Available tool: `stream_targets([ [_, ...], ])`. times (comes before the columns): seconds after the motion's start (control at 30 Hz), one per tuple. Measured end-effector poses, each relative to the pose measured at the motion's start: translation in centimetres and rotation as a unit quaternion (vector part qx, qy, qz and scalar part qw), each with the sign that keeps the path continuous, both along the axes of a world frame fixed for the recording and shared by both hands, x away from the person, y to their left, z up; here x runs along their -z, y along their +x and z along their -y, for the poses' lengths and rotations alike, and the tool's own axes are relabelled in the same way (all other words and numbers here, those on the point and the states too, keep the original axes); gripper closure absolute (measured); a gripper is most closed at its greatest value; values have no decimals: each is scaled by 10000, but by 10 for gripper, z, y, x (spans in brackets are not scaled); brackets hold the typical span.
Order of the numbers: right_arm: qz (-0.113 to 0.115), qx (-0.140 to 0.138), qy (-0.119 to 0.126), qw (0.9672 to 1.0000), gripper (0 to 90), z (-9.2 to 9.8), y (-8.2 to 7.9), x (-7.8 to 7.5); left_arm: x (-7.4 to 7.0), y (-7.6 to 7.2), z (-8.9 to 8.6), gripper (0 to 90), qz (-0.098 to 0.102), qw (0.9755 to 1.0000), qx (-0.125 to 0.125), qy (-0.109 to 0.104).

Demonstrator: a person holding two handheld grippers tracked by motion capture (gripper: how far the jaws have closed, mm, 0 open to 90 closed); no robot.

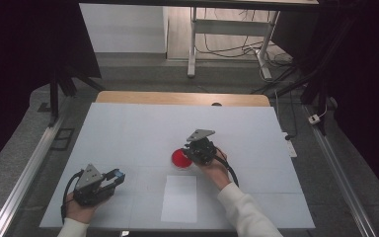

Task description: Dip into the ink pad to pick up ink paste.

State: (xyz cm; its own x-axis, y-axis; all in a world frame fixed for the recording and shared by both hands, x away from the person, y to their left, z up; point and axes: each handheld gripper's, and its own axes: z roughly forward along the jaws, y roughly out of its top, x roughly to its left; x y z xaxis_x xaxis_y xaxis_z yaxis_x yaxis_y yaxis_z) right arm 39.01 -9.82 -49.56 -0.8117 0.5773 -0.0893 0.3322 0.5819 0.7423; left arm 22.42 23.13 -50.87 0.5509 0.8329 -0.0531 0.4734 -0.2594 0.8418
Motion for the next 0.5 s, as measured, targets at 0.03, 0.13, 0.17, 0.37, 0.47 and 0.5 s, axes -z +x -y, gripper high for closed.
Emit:
stream_targets([
  [0.03, -7, -12, 28, 10000, 760, 0, 0, 0, 0, 0, 0, 653, -8, 10000, 6, -1],
  [0.13, -39, -12, 126, 9999, 758, 3, 1, -1, 0, 0, -1, 653, -4, 10000, -2, -6],
  [0.17, -14, 13, 152, 9999, 758, 4, 1, -2, 0, 0, -1, 653, -4, 10000, -1, -11],
  [0.37, -22, -5, 165, 9999, 757, 5, 1, -4, 0, 0, -1, 653, 5, 10000, -12, -12],
  [0.47, -66, -23, 236, 9997, 757, 6, 1, -5, 0, 1, -1, 653, -2, 10000, -1, -10],
  [0.5, -78, -18, 282, 9996, 757, 7, 1, -5, 0, 1, -1, 653, -3, 10000, 0, -9],
])
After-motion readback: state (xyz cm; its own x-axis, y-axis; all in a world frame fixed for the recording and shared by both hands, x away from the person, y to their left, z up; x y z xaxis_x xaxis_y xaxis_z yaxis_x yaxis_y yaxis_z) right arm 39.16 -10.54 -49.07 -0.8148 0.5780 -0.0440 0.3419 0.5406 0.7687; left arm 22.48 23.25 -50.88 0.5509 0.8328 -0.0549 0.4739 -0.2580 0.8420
